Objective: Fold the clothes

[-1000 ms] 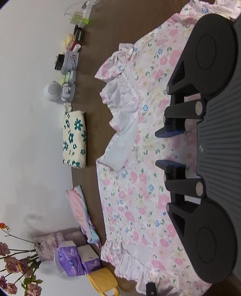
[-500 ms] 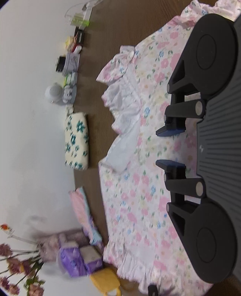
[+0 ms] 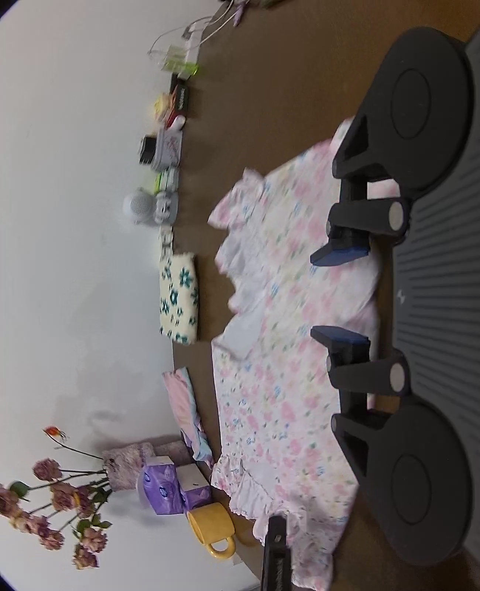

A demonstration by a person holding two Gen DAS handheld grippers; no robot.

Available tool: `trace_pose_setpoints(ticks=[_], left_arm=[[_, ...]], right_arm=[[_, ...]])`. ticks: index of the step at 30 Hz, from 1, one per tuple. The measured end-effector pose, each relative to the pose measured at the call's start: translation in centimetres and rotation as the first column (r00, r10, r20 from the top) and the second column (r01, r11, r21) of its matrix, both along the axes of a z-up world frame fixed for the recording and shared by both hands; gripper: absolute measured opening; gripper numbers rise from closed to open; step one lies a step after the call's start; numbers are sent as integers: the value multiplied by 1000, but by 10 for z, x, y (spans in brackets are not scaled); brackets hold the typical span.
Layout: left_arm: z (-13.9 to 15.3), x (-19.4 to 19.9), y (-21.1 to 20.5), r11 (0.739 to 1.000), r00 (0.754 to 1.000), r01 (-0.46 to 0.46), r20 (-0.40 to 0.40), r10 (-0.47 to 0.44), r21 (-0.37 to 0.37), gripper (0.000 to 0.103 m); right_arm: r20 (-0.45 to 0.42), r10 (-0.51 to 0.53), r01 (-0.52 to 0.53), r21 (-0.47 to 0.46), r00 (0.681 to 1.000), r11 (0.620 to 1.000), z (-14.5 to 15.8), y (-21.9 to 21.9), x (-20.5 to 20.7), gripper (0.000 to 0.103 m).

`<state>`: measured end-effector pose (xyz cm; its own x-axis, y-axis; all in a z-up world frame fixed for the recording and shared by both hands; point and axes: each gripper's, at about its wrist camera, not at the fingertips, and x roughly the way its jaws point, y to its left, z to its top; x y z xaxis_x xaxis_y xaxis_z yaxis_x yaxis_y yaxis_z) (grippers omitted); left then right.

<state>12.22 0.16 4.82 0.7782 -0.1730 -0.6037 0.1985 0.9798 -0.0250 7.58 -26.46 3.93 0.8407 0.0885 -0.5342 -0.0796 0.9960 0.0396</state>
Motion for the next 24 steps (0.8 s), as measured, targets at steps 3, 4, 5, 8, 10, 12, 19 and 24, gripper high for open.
trace_pose_setpoints(ticks=[3,4,5,8,10,12,19,24], left_arm=[[-1,-9,-43,993,993,120,14,-120,13,44],[-1,-13,-56,988,988,155,12,-156,19,44],[-3,-15,-69,982,983,185,7,-185,26,45],[-7,-27,-105,964,965,260,0,-261,57,45],[-10,-33,-125,951,955,296,-1,-297,89,45],[-13,-37,-141,940,947,321,-4,-322,116,45],[-16,-39,-175,922,938,341,3,-347,183,45],[-19,-36,-190,911,933,349,10,-360,220,45]], right_arm=[[-12,-6,6,-11,1000,1000,-2,-22,-17,42],[-17,-7,7,-20,1000,1000,-4,-28,-21,42],[-21,-9,9,-28,1000,1000,-6,-34,-26,42],[-36,-15,13,-54,999,998,-12,-52,-39,44],[-46,-18,15,-71,999,997,-16,-64,-48,45],[-55,-22,18,-88,998,996,-20,-76,-57,46],[-84,27,-36,-103,996,994,-31,-91,-63,46],[-95,59,-67,-82,994,994,-35,-94,-54,46]])
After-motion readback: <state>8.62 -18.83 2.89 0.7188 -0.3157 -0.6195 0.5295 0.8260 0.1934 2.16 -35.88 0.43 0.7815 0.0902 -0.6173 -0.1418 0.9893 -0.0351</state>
